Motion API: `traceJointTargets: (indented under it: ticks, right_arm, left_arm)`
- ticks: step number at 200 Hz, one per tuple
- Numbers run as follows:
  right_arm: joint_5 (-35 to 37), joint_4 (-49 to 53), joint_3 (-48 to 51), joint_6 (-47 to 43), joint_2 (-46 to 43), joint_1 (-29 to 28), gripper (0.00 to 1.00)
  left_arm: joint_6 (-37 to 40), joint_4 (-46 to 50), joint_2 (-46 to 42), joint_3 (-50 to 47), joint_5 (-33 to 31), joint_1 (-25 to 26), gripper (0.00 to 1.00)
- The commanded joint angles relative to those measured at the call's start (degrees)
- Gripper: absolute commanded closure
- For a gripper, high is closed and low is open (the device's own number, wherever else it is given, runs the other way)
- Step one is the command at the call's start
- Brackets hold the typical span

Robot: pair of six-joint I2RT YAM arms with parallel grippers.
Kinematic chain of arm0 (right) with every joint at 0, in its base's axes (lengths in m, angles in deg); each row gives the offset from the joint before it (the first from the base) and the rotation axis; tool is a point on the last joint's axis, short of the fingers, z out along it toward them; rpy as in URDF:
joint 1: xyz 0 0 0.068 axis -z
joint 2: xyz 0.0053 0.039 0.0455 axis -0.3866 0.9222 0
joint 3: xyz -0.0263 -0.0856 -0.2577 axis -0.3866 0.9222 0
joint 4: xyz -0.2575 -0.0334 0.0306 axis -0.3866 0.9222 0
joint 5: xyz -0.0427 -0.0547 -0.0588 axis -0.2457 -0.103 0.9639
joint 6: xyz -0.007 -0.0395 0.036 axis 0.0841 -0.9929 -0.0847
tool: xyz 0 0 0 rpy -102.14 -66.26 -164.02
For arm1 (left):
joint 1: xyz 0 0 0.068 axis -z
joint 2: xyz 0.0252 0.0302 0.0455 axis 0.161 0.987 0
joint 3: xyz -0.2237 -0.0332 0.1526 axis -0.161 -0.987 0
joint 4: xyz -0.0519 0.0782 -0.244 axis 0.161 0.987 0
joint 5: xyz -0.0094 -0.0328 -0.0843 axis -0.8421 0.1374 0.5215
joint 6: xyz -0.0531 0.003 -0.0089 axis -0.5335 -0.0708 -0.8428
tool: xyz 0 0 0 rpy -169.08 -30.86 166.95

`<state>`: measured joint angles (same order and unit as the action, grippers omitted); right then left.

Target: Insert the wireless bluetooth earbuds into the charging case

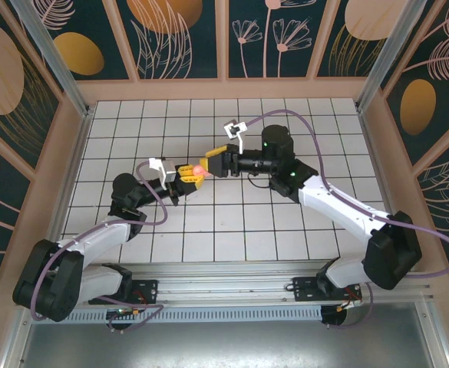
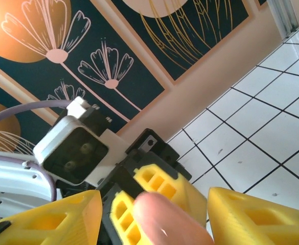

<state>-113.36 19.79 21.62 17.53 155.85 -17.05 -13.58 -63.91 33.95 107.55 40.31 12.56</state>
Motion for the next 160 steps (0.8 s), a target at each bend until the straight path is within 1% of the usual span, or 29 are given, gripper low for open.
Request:
traceJointTargets:
  ticks: [1,22,34,52,72,90,99,105,122,160]
  right_arm:
    - [-0.78,-5.59,2.67,1.55,-4.93,1.14,0.45]
    - [1.30,-5.50,5.05,1.97,-6.92,2.20,0.45]
    - [4.56,-3.56,5.59,2.15,-7.50,2.67,0.45]
    - [14.19,3.15,5.47,2.83,-7.97,3.60,0.45]
    - [25.82,12.41,5.49,6.73,-7.90,6.06,0.46]
    - [31.68,17.93,6.52,9.79,-8.19,8.11,0.46]
    - [33.36,18.89,7.79,10.58,-8.83,8.13,0.46]
    - [34.29,19.19,8.70,11.08,-9.38,9.80,0.46]
    - [35.62,18.81,12.08,12.53,-11.03,11.55,0.46]
    - [35.81,17.35,18.68,14.32,-14.36,15.16,0.46]
  left_arm:
    - [1.63,2.94,-0.01,1.61,-0.98,0.03,0.85]
    - [1.34,3.68,0.47,1.92,-0.95,0.01,0.85]
    - [1.17,4.84,0.75,2.24,-1.74,0.06,0.85]
    - [-0.25,7.59,1.50,3.43,-3.36,0.06,0.86]
    - [-4.00,8.46,3.23,4.48,-3.21,0.18,0.85]
    - [-10.19,13.55,5.12,6.41,-8.21,0.37,0.85]
    - [-14.57,16.37,6.48,7.56,-10.71,0.51,0.85]
    - [-17.23,17.67,7.38,8.29,-11.10,0.50,0.85]
    - [-23.89,20.20,9.86,9.81,-11.62,1.60,0.85]
    - [-29.87,29.49,15.07,15.31,-17.96,8.56,0.84]
